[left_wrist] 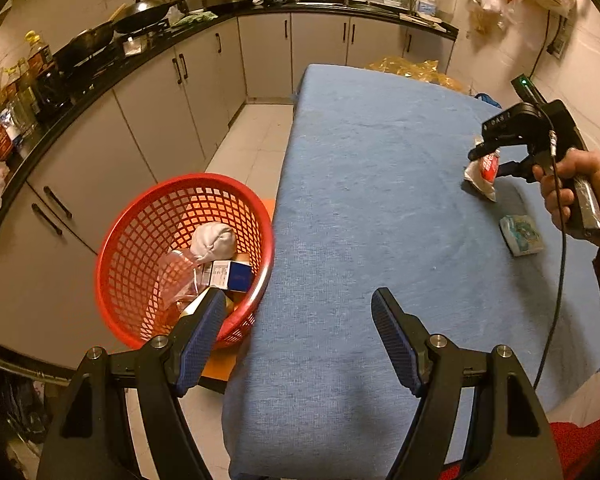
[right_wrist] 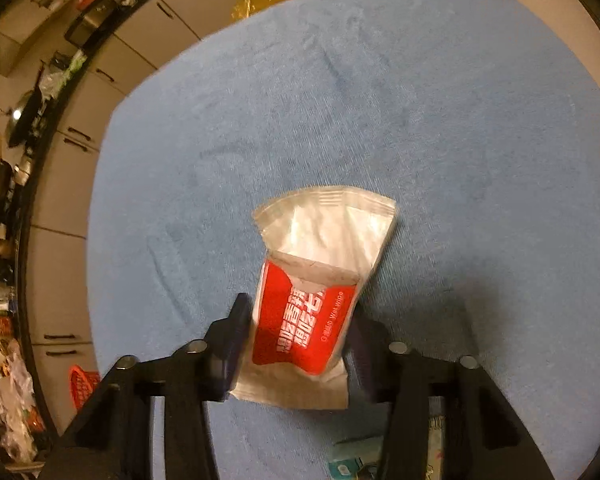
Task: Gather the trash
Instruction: 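Grasp the white-and-red wrapper with the right tool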
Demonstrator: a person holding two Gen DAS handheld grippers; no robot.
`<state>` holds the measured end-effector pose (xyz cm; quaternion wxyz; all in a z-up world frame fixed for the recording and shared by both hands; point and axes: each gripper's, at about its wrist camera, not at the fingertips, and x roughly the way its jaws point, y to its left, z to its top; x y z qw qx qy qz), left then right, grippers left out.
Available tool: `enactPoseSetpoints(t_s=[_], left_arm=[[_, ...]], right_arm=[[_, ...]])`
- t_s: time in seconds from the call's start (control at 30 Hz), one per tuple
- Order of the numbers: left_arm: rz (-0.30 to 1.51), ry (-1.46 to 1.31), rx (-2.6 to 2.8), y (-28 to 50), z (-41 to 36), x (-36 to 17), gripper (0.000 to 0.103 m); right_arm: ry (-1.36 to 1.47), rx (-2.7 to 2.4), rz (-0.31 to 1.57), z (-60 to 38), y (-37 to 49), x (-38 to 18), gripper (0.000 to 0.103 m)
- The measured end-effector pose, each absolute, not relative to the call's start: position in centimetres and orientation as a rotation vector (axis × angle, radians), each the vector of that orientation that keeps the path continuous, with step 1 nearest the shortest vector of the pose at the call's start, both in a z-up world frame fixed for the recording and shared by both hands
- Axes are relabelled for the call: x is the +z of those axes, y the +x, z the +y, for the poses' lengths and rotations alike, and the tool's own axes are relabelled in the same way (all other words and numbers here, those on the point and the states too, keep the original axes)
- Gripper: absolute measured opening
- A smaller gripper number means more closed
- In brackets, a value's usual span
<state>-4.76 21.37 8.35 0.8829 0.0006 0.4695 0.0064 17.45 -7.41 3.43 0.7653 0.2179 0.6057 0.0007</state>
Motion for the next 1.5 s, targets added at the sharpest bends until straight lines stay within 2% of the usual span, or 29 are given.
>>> enactPoseSetpoints(t_s=[0.13,0.4,0.83,1.03,1.2,1.27,1.4,1.5], left_arm=[[0.979,-0.006,-0.002,-4.4,21.0,8.2,0.074],[0.976,0.027,-0.099,-3.9,17.8,7.9,0.074],[1.005,0.067,-0.355,-4.3,9.8,8.0,0.074],[1.048,0.022,-0.379,-4.7,8.9,7.7,0.075],[1.057,-0.013,-0.339,-5.3,10.0,7.6,0.075],[1.067,-0.022,-0.330,-5.5,10.4,7.5,0.075],[1.078,-0.032,-0.321,-6.1,10.7,7.4,0.075],[1.097,-0.038,-0.332,-6.2,10.4,7.0,0.076]], right_arm=[[0.390,0.081,1.331,-6.6,17.1,3.9,0.042],[0.195,0.086,1.330,-10.8,12.6,4.4,0.041],[0.412,0.218,1.356,-12.8,-0.4,4.3,0.041],[0.117,0.129,1.274,-12.7,-1.4,5.7,0.041],[0.044,0.162,1.283,-11.9,-3.8,4.8,0.041],[0.067,0.202,1.283,-10.3,-3.9,4.6,0.041],[0.316,0.388,1.331,-9.4,-3.1,4.4,0.041],[0.271,0.359,1.288,-9.7,-2.9,5.5,0.041]])
